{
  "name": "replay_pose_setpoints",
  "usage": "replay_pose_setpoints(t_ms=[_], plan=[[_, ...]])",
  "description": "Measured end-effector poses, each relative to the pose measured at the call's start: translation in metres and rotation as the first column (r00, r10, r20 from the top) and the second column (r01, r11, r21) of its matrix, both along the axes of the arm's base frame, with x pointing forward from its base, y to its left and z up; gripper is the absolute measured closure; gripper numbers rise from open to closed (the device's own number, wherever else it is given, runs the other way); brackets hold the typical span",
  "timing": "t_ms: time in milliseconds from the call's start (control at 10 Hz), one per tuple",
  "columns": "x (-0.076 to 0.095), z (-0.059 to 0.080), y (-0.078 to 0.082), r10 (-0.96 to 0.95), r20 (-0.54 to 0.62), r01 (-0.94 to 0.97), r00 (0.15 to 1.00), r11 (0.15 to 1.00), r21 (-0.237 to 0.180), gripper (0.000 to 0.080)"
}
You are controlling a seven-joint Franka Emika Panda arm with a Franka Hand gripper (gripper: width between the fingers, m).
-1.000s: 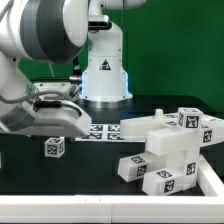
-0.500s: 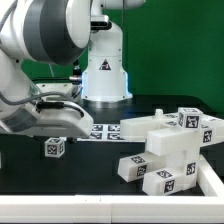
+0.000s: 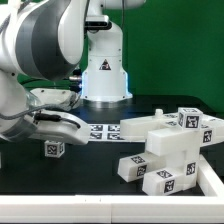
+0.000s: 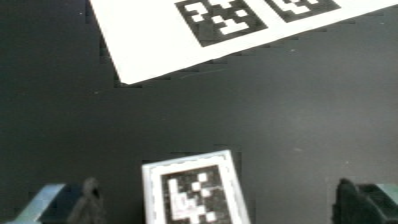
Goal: Assemble chair
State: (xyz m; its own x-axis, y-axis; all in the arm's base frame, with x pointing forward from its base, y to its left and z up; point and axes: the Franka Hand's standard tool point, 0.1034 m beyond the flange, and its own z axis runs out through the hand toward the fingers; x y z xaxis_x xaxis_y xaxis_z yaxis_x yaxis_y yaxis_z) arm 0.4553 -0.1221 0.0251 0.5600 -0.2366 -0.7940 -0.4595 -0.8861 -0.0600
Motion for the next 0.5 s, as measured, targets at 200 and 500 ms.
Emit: replay_pose_setpoints(t_ms=[200,500], plan=[[-0.0034,0.0017,0.0005,-0.007,-0.030,0.008,1.000,1.000,0.013,0.0151],[-0.0013,-0.0050,-0.0043,-0.012,-0.121,0.017,0.993,0.999,0.039,0.0151]])
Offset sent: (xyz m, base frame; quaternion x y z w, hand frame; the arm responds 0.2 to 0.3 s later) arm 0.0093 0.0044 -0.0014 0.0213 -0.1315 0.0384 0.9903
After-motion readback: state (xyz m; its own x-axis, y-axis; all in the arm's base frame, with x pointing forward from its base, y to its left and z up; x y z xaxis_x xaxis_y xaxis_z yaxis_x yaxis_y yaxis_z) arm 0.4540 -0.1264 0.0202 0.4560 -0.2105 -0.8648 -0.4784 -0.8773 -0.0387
